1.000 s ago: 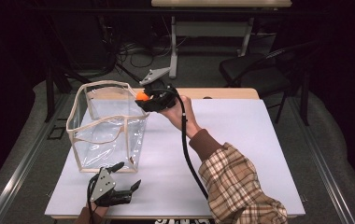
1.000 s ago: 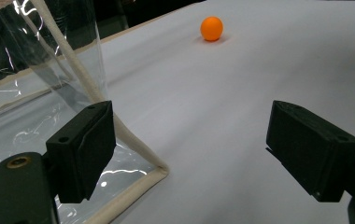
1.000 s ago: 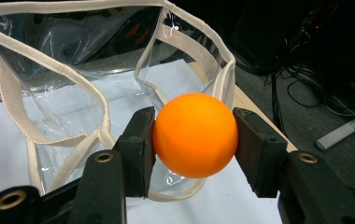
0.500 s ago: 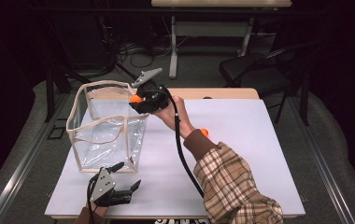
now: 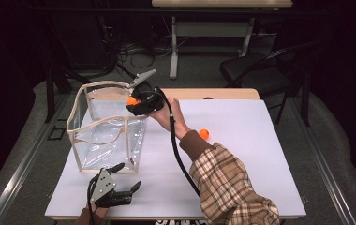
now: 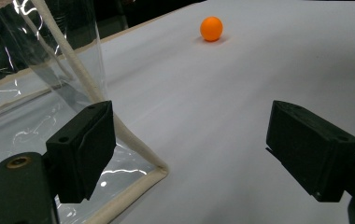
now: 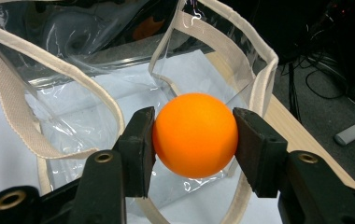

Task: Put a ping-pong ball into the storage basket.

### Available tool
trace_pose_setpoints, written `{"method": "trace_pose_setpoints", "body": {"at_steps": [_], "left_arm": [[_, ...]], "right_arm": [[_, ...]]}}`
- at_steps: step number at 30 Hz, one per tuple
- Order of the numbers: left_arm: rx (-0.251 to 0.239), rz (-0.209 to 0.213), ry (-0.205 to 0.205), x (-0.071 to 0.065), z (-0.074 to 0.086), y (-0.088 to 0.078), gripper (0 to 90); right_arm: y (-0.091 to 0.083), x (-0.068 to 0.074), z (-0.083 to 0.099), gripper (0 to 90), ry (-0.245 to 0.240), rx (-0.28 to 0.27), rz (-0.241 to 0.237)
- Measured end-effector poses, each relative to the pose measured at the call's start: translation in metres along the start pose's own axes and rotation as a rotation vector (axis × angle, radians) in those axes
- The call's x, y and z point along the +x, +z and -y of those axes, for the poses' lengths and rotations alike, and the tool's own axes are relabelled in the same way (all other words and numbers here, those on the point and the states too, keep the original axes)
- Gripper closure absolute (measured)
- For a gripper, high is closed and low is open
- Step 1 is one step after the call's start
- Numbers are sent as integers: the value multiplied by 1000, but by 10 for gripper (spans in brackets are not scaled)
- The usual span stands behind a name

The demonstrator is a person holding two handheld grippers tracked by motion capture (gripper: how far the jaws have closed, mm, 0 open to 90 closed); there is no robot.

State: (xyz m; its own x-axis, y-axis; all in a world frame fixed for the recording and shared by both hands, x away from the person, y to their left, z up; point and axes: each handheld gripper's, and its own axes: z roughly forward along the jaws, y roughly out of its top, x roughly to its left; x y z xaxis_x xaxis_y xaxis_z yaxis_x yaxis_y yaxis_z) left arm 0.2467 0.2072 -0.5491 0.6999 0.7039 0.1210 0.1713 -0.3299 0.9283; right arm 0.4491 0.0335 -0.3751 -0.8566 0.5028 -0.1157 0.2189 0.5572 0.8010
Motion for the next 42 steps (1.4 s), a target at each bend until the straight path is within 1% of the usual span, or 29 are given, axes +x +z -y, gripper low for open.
{"method": "trace_pose_setpoints", "body": {"at_steps": [5, 8, 13, 22, 24, 26, 31, 33, 40, 41, 42], "left_arm": [[-1, 0, 0, 0, 0, 0, 159], [0, 0, 1, 0, 0, 0, 159], [1, 2, 0, 0, 0, 0, 159], [0, 2, 0, 0, 0, 0, 159], [0, 2, -1, 0, 0, 0, 159], [1, 2, 0, 0, 0, 0, 159], [1, 2, 0, 0, 0, -1, 159], [2, 2, 0, 0, 0, -1, 159], [3, 2, 2, 0, 0, -1, 159], [3, 2, 2, 0, 0, -1, 159], [2, 2, 2, 0, 0, -1, 159]], "right_arm": [[7, 0, 0, 509, 11, 12, -3], [11, -2, 1, 509, 8, 26, -1], [16, -4, 2, 508, 26, 37, -7], [19, -5, 4, 504, 48, 53, -15], [19, -6, 4, 503, 40, 50, -16], [19, -7, 5, 500, 52, 49, -18], [18, -7, 5, 446, 58, 54, -18], [16, -6, 6, 406, 59, 47, -11], [15, -6, 6, 394, 60, 45, -11], [3, -6, 8, 394, 60, 15, -14], [3, -6, 8, 275, 60, 15, -14]]}}
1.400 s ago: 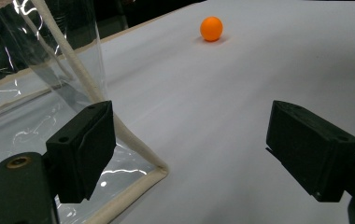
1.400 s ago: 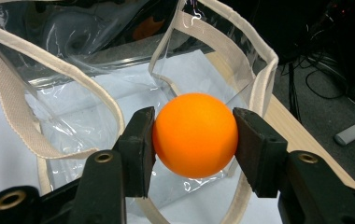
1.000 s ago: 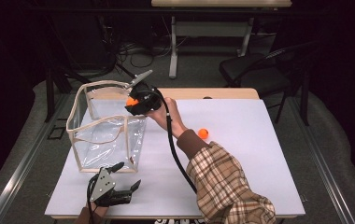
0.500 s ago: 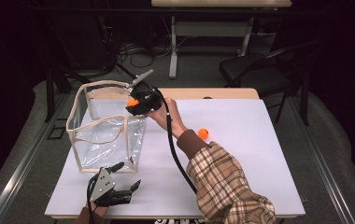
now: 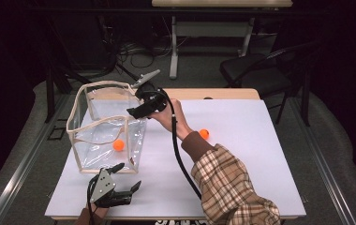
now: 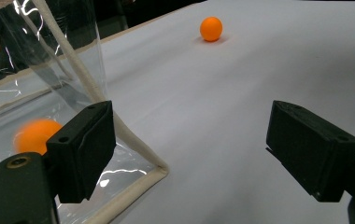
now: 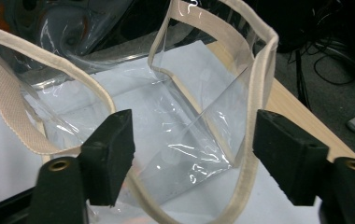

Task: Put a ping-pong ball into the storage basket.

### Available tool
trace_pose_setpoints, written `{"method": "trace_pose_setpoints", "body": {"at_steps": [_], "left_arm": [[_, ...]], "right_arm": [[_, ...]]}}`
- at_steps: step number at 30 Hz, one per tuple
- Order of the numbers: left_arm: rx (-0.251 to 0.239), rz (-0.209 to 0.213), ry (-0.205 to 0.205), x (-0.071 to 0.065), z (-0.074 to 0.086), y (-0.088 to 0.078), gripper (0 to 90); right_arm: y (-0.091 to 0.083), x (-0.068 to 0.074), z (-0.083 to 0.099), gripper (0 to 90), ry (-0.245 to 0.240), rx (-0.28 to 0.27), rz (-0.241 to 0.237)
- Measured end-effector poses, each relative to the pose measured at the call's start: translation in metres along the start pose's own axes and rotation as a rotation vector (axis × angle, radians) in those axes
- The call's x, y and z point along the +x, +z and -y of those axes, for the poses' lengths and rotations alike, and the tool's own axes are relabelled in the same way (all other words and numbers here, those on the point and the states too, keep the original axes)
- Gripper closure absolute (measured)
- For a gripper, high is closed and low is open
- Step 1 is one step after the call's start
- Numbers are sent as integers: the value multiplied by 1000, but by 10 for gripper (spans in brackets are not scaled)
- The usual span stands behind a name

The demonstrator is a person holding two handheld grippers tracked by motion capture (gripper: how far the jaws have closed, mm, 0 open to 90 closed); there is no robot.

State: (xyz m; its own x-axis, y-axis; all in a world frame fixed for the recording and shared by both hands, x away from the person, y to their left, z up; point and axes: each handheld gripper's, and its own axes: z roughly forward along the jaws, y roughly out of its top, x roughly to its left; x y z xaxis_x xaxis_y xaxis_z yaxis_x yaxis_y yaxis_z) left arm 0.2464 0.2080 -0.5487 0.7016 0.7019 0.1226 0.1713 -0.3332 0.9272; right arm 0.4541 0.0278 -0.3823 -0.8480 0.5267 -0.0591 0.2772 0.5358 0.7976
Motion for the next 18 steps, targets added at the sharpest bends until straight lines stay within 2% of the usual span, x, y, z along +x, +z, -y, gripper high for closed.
{"method": "trace_pose_setpoints", "body": {"at_steps": [6, 18], "left_arm": [[-1, -1, 2, 0, 0, 1, 159], [-1, -2, 2, 0, 0, 1, 159]], "right_arm": [[-17, -1, 5, 169, -10, -18, 1], [-33, -4, 23, 145, -5, -32, -1]]}}
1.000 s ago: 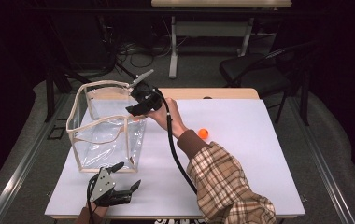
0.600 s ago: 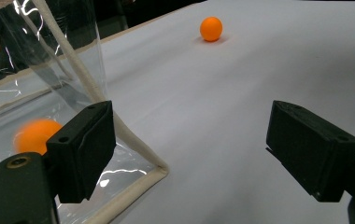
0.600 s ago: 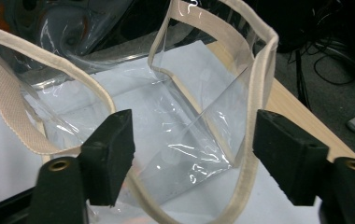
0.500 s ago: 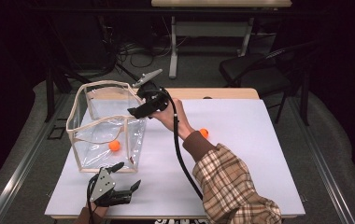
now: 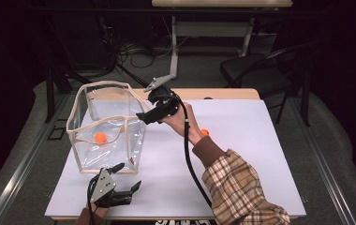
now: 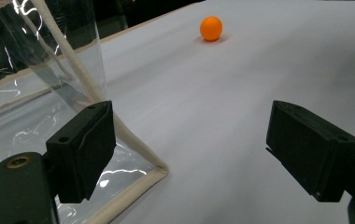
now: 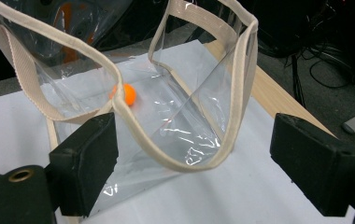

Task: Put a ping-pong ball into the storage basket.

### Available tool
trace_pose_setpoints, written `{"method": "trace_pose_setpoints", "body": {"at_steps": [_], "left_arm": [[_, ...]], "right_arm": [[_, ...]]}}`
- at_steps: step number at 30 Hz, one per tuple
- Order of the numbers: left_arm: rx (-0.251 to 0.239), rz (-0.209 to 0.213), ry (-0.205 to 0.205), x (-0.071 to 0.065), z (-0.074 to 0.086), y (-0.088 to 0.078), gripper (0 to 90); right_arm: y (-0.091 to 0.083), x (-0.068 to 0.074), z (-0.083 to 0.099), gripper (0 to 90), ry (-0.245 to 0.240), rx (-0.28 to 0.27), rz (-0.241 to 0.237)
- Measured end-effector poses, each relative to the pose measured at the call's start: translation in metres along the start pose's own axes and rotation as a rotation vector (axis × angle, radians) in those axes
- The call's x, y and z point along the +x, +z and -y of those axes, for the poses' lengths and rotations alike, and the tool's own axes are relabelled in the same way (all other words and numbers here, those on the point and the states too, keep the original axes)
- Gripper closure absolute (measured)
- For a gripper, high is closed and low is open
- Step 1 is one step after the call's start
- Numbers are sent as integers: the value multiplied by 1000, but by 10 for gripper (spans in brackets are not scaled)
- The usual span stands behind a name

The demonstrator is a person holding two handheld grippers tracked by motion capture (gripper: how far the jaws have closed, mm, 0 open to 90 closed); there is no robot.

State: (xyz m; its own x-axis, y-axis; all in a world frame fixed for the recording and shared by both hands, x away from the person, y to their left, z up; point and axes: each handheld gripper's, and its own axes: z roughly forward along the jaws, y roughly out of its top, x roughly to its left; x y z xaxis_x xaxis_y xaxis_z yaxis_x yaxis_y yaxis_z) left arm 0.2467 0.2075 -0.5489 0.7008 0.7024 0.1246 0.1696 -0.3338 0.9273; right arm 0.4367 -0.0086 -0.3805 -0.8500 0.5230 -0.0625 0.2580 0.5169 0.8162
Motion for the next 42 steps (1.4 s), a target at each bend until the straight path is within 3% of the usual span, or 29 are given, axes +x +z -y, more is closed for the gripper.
{"method": "trace_pose_setpoints", "body": {"at_steps": [10, 11, 19, 31, 42], "left_arm": [[0, 0, -1, 0, 0, 0, 159], [0, 0, -1, 0, 0, 0, 159], [-2, -1, -5, 0, 0, 0, 159], [0, -4, -2, 0, 0, 0, 159], [2, -9, 0, 1, 0, -1, 159]], "right_arm": [[-7, 0, 8, 131, -4, -16, -10], [-15, 0, 23, 131, -5, -20, -10], [-22, 1, 45, 65, 7, -24, 5], [-34, 9, 85, 47, 2, -8, 21], [-38, 13, 116, 45, 28, -1, 32]]}}
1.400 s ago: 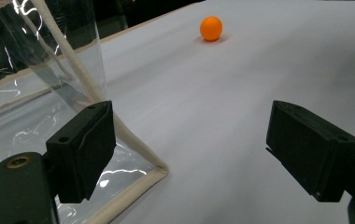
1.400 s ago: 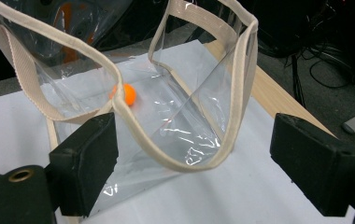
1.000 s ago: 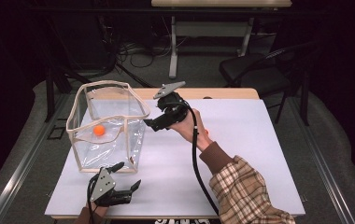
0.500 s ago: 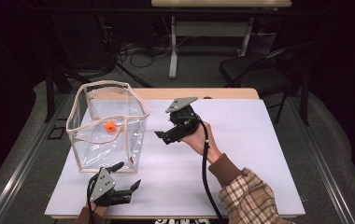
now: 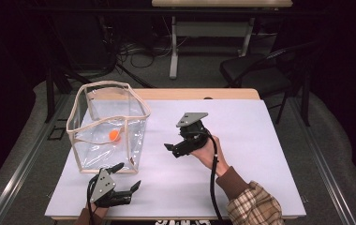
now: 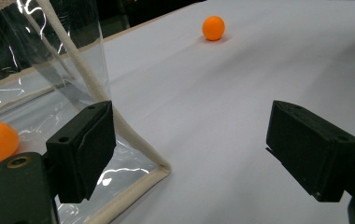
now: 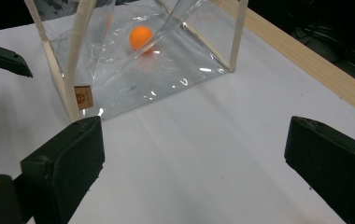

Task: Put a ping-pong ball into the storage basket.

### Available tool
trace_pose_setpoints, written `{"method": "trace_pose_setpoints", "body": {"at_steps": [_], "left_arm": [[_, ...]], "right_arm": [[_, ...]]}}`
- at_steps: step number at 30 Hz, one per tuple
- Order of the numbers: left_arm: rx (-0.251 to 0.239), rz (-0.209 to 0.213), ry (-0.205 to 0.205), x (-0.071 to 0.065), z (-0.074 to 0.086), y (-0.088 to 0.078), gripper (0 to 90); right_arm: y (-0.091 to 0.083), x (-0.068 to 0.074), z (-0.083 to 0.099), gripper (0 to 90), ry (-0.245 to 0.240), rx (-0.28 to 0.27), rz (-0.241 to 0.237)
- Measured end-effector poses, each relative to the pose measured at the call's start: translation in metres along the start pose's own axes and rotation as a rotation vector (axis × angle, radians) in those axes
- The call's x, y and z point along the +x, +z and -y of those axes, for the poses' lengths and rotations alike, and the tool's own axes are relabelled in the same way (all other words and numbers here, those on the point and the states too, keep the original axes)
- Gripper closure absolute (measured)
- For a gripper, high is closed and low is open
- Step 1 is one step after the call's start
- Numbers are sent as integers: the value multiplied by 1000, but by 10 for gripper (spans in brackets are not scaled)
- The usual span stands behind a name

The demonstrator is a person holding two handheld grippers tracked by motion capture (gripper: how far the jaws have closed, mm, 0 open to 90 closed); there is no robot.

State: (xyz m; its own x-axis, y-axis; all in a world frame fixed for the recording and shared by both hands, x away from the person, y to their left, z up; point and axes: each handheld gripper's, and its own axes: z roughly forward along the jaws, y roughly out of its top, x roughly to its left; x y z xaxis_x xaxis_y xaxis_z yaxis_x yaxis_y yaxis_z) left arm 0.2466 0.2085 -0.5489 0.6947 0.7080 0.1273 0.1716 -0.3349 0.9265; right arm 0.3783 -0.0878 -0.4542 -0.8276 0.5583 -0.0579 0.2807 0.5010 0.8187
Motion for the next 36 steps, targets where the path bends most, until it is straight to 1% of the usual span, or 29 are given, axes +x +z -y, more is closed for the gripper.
{"method": "trace_pose_setpoints", "body": {"at_steps": [3, 8, 13, 21, 26, 32, 36], "left_arm": [[-3, -2, -8, -1, 0, -1, 159], [1, -8, -7, 0, 1, -2, 159], [2, -11, -5, 0, 1, -3, 159], [5, -9, -3, 0, 1, -2, 159], [3, -16, -8, 0, 3, -5, 159], [8, -25, -9, 1, 4, -7, 159], [5, -25, -12, 0, 4, -8, 159]], "right_arm": [[-2, -1, 10, 44, 16, 0, 5], [-3, -3, 24, 44, 37, 12, 15], [-6, -3, 39, 45, 37, 22, 31], [-14, -4, 63, 46, 79, 17, 52], [-15, -5, 76, 46, 91, 34, 64], [-21, -5, 87, 44, 96, 43, 91], [-29, -8, 93, 45, 110, 27, 105]]}}
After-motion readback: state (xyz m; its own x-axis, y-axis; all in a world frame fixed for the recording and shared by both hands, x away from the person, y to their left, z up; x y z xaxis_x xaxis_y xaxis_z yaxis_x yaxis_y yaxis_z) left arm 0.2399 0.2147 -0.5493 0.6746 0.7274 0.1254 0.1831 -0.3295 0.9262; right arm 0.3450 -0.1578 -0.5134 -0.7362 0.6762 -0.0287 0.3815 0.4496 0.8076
